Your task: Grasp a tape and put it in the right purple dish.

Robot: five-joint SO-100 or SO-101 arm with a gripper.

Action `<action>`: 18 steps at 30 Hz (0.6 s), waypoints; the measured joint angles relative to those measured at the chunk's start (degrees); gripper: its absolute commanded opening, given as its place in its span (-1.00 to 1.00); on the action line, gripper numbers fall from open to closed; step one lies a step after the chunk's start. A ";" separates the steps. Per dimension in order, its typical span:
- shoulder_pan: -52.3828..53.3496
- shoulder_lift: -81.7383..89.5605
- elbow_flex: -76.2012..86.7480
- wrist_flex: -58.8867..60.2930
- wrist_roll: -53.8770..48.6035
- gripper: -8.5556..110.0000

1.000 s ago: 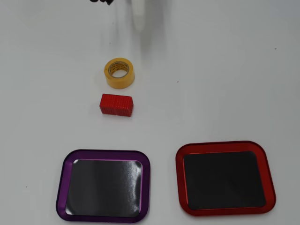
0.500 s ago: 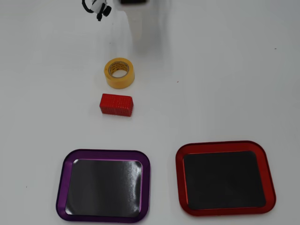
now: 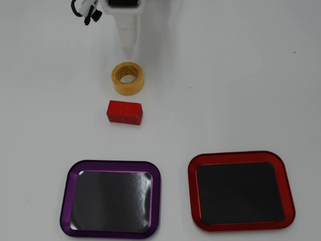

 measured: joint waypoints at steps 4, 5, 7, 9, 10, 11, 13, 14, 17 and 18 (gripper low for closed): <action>0.70 0.00 1.85 -1.58 0.00 -0.63; 0.53 0.00 2.81 -2.02 0.00 -0.63; 0.26 0.00 5.01 -3.52 0.00 -0.63; 0.18 0.00 7.21 -5.36 0.00 -0.63; 0.18 0.00 8.35 -6.33 0.00 -0.63; 0.18 0.00 9.32 -7.29 0.00 -0.63; 0.18 0.00 10.81 -8.88 0.00 -0.63; 0.18 0.00 11.43 -9.58 0.00 -0.63; 0.18 0.00 12.04 -10.99 0.00 -0.63; 0.18 0.00 12.13 -11.16 0.00 -0.63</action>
